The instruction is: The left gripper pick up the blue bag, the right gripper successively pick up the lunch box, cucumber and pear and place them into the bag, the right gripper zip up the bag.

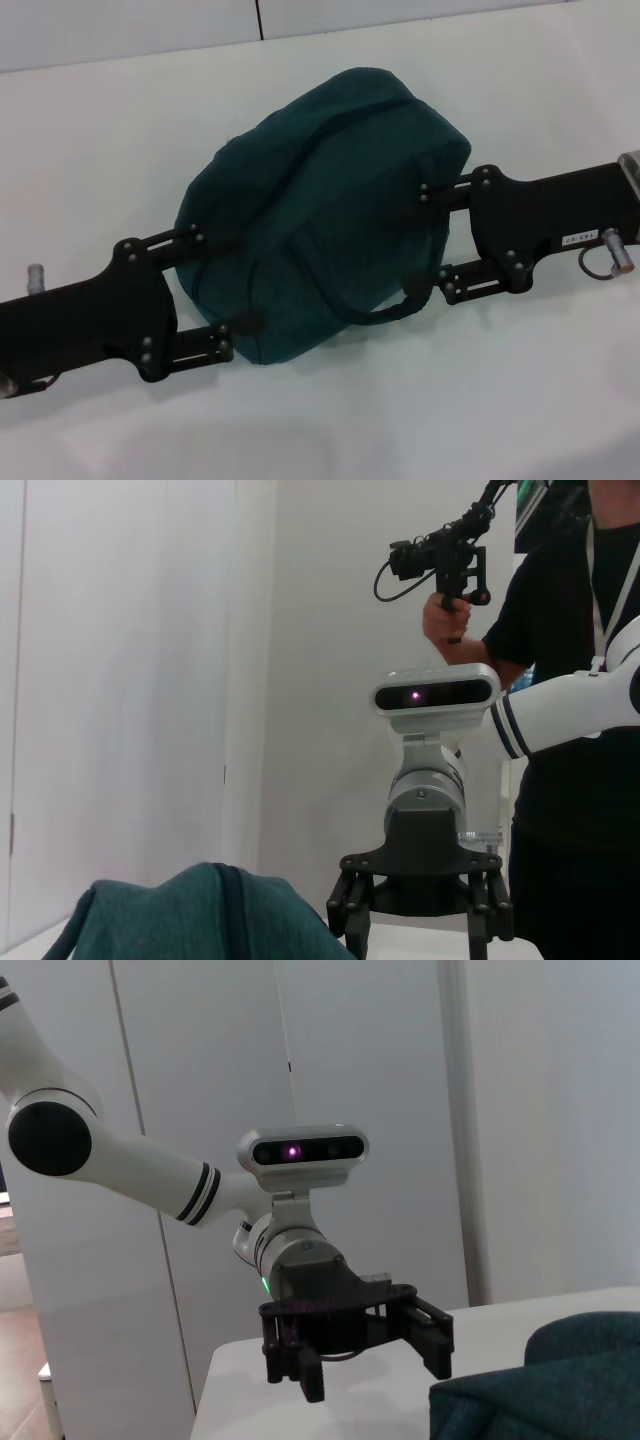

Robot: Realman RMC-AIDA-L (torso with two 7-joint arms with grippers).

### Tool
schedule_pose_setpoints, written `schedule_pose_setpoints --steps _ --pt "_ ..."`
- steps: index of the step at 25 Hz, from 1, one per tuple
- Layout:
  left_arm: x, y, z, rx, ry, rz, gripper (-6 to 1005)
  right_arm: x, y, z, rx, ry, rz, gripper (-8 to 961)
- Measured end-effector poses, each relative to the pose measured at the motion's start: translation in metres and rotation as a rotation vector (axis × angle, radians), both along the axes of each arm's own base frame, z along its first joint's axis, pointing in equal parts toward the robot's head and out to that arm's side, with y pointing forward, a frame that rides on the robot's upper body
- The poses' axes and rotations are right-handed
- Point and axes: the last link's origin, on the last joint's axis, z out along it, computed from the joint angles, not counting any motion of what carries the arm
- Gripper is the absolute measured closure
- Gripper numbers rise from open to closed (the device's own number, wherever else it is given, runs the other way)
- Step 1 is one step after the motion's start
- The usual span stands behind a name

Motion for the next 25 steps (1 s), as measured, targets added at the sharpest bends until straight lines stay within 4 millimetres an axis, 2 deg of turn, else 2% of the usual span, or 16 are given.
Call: schedule_pose_setpoints --steps 25 --pt "-0.0022 0.0033 0.0064 -0.005 0.014 0.004 259 -0.0021 -0.0004 0.0039 0.011 0.006 0.012 294"
